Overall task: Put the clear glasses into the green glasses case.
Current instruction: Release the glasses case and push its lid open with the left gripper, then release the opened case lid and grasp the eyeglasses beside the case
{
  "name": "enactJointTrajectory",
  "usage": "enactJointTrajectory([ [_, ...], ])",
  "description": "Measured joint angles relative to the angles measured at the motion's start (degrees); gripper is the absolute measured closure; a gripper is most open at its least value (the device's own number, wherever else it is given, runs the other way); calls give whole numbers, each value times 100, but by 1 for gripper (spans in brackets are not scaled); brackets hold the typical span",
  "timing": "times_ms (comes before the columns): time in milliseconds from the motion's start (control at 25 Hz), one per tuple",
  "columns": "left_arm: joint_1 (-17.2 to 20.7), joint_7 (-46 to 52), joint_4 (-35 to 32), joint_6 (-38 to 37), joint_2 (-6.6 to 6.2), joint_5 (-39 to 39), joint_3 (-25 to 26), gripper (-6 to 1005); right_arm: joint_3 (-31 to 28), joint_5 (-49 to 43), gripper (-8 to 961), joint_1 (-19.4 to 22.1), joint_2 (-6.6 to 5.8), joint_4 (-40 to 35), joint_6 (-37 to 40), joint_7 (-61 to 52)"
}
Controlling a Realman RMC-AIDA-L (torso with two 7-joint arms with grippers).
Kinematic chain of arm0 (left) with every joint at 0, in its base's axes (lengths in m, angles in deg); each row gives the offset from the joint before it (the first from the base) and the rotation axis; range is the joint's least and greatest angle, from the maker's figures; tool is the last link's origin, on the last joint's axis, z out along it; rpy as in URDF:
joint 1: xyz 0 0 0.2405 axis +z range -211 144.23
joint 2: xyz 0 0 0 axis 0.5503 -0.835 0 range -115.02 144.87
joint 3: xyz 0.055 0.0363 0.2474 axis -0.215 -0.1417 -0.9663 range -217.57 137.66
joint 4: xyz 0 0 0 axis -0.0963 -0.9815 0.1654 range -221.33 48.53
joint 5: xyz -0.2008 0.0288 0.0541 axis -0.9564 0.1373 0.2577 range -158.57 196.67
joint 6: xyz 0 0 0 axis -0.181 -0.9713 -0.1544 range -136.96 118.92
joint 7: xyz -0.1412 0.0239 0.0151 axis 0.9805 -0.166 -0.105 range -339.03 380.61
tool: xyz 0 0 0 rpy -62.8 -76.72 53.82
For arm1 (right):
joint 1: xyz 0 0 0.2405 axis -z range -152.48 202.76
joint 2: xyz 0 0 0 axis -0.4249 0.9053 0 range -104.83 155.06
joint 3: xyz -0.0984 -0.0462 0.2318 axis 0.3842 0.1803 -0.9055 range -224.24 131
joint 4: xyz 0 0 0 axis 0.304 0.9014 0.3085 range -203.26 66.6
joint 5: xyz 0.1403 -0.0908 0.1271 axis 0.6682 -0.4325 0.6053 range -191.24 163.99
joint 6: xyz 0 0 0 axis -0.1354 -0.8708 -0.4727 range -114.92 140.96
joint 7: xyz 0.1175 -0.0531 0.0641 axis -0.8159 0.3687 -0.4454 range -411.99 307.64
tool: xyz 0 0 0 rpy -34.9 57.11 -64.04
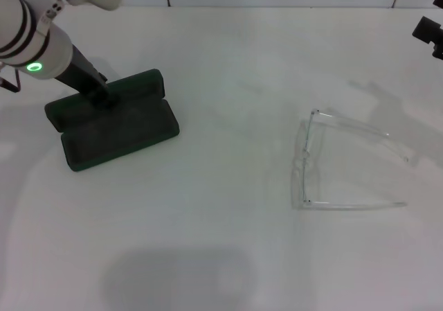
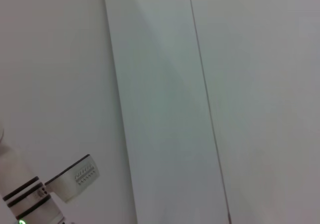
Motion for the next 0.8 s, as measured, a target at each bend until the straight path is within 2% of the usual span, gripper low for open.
enactJointTrajectory([
  [240,-74,-38,64,15,-3,30,-4,607,-6,0,144,-9,-1,0,-69,12],
  [360,-76,-56,66,-3,-4,34,-5,714,-4,0,144,-11,-2,-1,-89,38],
  [560,-72,-61,9,-134,0,20,-6,800,0,0,145,-5,2,-2,-93,73],
  [800,79,-63,-565,-600,18,-232,-192,800,60,-473,145,-79,-28,-275,-94,-447],
])
